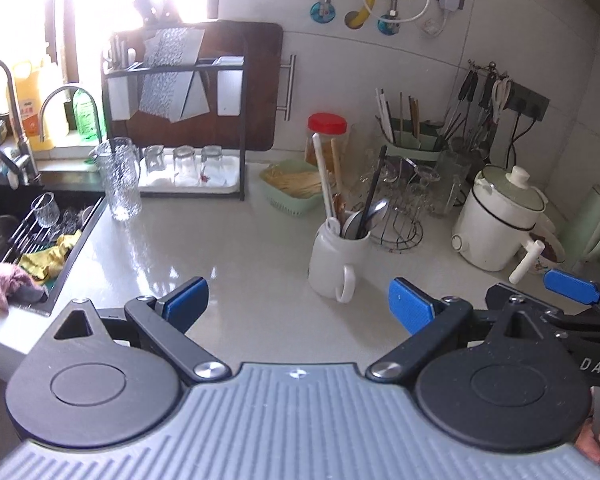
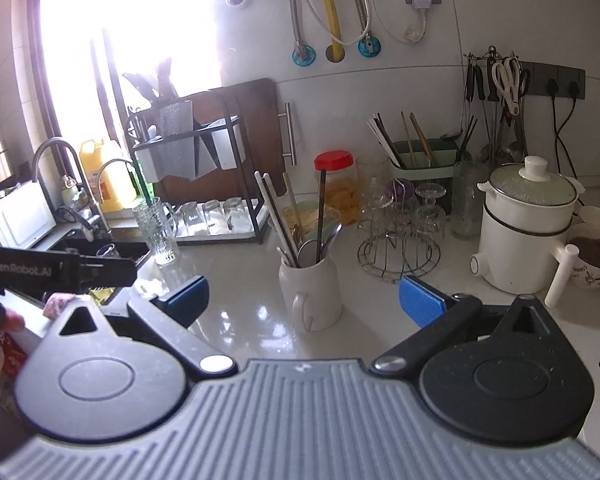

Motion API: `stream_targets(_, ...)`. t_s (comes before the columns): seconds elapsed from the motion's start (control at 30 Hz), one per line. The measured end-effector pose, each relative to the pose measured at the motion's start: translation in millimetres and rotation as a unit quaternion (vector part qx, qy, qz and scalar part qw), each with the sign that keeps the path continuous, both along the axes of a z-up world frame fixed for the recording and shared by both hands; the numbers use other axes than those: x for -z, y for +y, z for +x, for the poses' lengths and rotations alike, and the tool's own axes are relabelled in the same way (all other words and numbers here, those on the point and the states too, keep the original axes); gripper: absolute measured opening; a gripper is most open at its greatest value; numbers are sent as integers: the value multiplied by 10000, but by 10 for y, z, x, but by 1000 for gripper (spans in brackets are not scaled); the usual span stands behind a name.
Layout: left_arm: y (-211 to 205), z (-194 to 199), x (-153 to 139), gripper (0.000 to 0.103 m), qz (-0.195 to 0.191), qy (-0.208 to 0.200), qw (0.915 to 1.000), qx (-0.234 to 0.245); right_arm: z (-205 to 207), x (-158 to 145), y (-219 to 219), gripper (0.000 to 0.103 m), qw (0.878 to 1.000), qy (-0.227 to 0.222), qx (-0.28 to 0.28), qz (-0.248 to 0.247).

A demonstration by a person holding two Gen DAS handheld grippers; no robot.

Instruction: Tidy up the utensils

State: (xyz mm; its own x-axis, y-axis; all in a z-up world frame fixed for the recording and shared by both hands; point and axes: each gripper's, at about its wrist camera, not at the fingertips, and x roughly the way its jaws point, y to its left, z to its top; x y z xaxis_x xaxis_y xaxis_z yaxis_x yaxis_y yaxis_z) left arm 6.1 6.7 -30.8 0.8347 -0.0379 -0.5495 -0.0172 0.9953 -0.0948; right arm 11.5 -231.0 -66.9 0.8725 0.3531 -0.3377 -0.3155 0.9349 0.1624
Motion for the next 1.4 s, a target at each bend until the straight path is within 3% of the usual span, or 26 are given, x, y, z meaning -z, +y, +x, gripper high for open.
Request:
stream_targets(0.43, 16, -179, 56, 99, 21, 94, 9991, -413, -11, 116, -18, 103, 9996, 229, -145, -106)
stream_targets(0.77, -14, -162, 79, 99, 159, 172, 9991, -344, 46, 180, -96, 103, 9997, 244, -31, -51)
stream_targets(1.4, 45, -187, 40, 99, 64, 66, 9995, -300, -11, 148, -118, 103, 9999, 141, 18, -30)
